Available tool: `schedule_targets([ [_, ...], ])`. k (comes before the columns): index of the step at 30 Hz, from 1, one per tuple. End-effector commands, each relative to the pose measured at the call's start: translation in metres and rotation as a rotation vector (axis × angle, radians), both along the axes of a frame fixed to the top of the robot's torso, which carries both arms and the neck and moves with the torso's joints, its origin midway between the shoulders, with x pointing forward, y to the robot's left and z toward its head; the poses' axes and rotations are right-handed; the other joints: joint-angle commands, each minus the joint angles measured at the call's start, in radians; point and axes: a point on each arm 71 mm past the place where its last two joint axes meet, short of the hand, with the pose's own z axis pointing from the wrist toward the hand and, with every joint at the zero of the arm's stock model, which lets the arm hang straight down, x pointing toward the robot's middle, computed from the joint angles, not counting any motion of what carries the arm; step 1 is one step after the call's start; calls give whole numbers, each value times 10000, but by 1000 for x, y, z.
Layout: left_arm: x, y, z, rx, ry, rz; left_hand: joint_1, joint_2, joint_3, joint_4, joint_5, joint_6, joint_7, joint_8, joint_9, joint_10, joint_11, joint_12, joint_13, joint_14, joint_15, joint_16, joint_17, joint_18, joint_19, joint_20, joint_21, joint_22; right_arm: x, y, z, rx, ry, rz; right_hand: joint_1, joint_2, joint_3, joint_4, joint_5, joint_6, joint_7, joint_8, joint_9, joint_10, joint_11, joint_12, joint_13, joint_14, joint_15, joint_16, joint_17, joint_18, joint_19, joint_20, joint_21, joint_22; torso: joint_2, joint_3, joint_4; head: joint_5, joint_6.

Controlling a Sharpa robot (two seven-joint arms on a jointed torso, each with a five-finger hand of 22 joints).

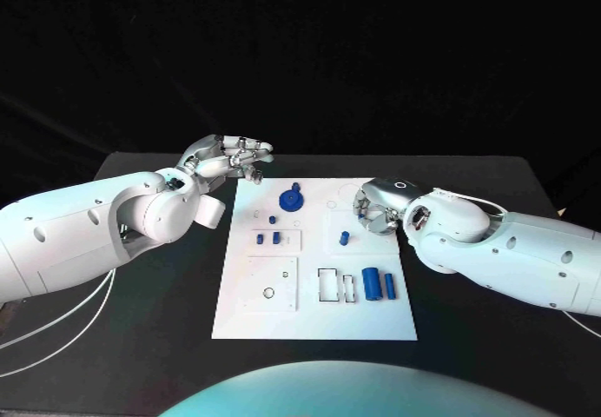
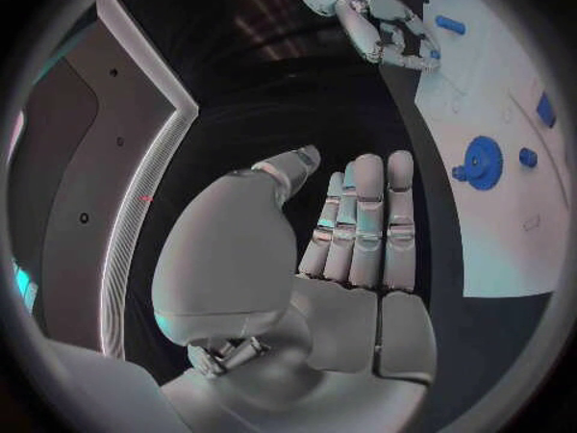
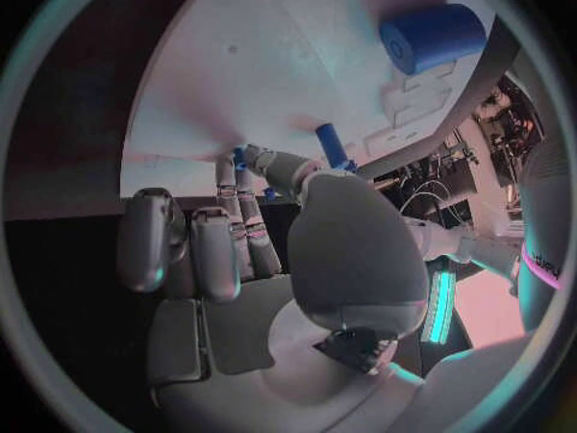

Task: Assemble the parts on the task board

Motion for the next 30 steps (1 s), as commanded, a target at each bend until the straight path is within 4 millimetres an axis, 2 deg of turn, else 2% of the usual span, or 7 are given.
schedule_targets([
  [1,-1,-3,1,-30,-29,-182,-100,29,31,-12,-23,-71,-15,18,-1,-70,34,49,-5,-25,30,-63,-13,111,-44,27,-70,-12,-7,3,-13,-542,234,94,43,-61,-4,-90,-83,114,-82,29,52,220,-67,80,53,183,-138,107,91,-132,120,-36,164,1718,1,-1,4,10,-15],
  [8,-1,-3,1,22,-44,-244,-92,36,39,-21,-22,-79,-14,28,3,-77,36,51,-5,-31,31,-68,-18,111,-46,29,-75,-18,-9,4,-15,-698,-46,25,262,74,40,-215,-200,394,-207,181,192,606,-228,213,250,252,-281,158,179,-182,268,-169,399,1818,3,-7,5,4,-34],
  [19,-1,-4,1,132,-71,-279,-78,48,52,-35,-22,-90,-14,44,9,-83,36,58,-5,-36,33,-74,-25,111,-47,31,-82,-26,-10,4,-17,-907,-168,-34,138,29,-27,-162,-321,423,-232,191,243,644,-244,188,317,272,-302,162,189,-207,327,-204,494,1859,-7,-9,2,-26,-50],
  [23,-1,-4,1,160,-77,-286,-73,50,57,-42,-22,-98,-12,52,12,-87,38,61,-6,-39,34,-78,-29,111,-48,32,-86,-31,-10,5,-16,-748,-391,-72,249,177,55,-183,-244,598,-300,284,340,816,-331,216,412,322,-379,194,257,-245,436,-263,670,1924,-8,-5,6,-34,-48],
  [30,-1,-4,1,199,-90,-296,-67,56,64,-48,-22,-103,-12,57,14,-90,38,63,-6,-40,34,-80,-32,112,-48,32,-88,-34,-12,4,-12,-339,-837,-161,428,292,145,-280,-201,707,-325,346,439,976,-397,218,516,341,-443,180,241,-286,548,-332,856,1990,-7,-1,7,-61,-26],
])
